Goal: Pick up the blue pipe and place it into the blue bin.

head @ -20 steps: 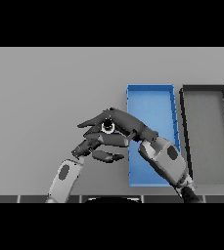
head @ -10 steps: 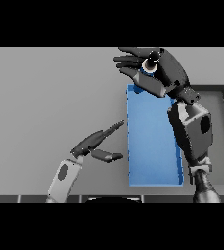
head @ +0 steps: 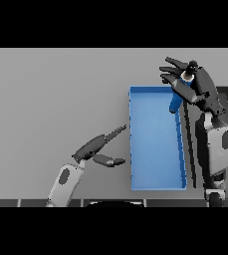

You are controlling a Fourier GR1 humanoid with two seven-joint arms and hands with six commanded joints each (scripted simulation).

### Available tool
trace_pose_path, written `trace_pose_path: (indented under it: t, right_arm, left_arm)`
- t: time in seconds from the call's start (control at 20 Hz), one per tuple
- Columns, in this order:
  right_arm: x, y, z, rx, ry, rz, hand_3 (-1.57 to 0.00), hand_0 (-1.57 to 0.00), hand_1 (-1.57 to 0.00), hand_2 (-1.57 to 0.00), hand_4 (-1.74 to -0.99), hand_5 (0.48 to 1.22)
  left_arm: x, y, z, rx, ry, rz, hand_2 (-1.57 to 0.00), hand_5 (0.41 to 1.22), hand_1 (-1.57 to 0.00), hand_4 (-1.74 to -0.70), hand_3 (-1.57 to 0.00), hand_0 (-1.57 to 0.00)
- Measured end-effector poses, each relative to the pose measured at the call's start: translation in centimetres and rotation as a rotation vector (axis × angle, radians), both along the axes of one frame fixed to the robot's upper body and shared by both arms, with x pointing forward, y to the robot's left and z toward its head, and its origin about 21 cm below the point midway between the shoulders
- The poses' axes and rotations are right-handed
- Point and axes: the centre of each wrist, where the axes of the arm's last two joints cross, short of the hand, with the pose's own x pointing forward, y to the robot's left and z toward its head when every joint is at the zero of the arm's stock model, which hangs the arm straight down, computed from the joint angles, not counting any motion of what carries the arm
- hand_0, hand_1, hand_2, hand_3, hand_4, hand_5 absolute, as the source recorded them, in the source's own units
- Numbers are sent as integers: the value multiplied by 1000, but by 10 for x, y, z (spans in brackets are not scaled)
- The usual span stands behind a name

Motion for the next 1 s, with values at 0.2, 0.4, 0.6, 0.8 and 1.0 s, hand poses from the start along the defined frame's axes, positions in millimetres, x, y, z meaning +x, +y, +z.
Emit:
trace_pose_path:
  t: [0.2,0.4,0.6,0.8,1.0]
  right_arm:
    - [-15,-19,-47,-13,136,-94,-1571,-1571,-1571,-1571,-1741,1221]
    - [-30,-23,-80,-31,266,-211,-1571,-1571,-1571,-1571,-1741,1221]
    - [-43,-21,-106,-72,406,-309,-1127,-1571,-1571,-1571,-1741,1221]
    - [-44,-13,-118,-149,406,-384,-788,-1465,-1336,-1339,-1678,1221]
    - [-36,-11,-128,-207,451,-400,-322,-599,-547,-548,-1337,1221]
  left_arm:
    - [1,4,-2,-3,13,17,1,425,1,-879,1,1]
    - [-1,2,-2,-8,13,6,1,425,1,-884,1,1]
    - [-7,4,-2,-11,11,4,1,420,1,-886,1,1]
    - [-5,-1,1,3,22,11,1,421,1,-882,1,1]
    - [-5,3,-1,0,17,13,1,427,1,-878,1,1]
